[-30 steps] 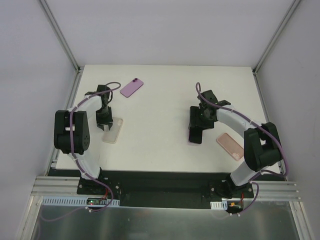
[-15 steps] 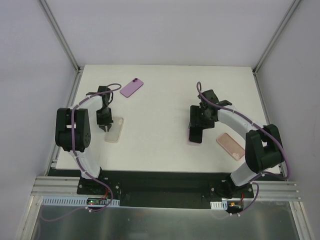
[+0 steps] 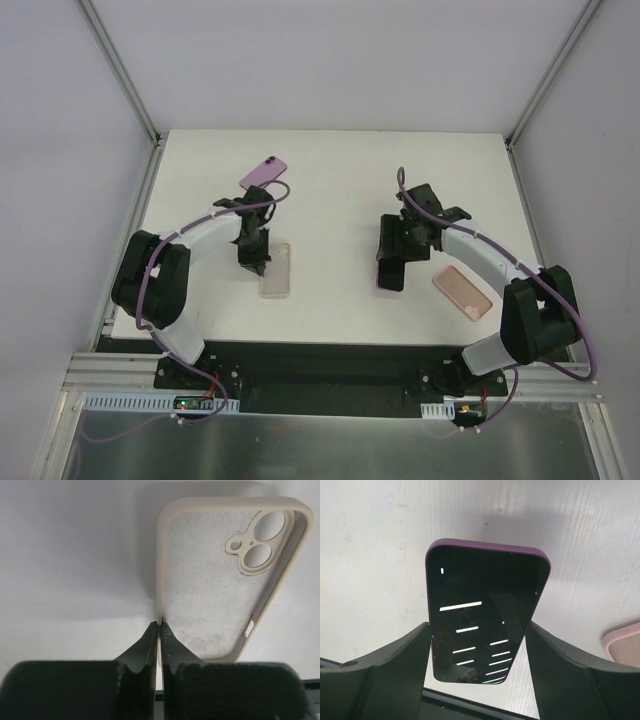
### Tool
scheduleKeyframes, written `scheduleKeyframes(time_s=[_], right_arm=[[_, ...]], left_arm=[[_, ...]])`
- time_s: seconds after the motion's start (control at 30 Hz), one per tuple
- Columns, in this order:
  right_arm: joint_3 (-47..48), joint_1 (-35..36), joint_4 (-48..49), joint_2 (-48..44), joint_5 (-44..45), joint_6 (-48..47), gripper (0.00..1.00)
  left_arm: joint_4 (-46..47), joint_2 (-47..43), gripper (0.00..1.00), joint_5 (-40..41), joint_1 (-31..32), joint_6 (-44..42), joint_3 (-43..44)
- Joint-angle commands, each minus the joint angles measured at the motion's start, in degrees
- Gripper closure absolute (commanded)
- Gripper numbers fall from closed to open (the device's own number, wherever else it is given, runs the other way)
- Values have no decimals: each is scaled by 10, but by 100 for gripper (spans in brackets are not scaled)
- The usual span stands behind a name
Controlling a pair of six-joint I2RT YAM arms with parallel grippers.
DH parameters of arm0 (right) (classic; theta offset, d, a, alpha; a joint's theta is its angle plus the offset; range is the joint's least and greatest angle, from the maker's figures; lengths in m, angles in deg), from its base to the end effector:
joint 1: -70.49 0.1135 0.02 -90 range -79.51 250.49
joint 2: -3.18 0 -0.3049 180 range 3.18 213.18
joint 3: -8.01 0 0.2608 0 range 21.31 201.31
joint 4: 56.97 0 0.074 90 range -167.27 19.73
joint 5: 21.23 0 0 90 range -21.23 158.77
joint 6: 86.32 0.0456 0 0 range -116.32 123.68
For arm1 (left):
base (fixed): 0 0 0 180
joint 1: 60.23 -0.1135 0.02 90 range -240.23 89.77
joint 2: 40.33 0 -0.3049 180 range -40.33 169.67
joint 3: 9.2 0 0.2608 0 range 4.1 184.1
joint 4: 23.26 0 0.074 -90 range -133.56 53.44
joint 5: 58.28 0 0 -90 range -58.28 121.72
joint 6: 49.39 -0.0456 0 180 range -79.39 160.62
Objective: Put the phone into the phone case
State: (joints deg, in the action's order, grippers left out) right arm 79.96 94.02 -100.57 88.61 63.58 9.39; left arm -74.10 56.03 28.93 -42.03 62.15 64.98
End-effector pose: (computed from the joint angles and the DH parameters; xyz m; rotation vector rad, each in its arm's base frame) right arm 0.2864 0.1292 0.2564 -0.4356 2.5545 0.3069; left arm 0.3130 -0.1052 0.2037 -0.0733 2.8709 -0.2115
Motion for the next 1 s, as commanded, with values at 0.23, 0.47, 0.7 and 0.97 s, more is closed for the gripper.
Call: scheduleKeyframes(time_s=[0.23,0.47,0.7,0.97], right_arm=[[-35,63,12,-68,6,49,39],[-28,100,13,-63,19,76,40],[28,164,18,-27,43,144,40],[94,232,45,54,66,233,41]], left_arm=[[53,-13,99,-40,189,223,3],[60,-60,60,-55,193,220,10],[61,-143,50,-55,128,200,-18],[61,-235,52,-93,18,149,-88]])
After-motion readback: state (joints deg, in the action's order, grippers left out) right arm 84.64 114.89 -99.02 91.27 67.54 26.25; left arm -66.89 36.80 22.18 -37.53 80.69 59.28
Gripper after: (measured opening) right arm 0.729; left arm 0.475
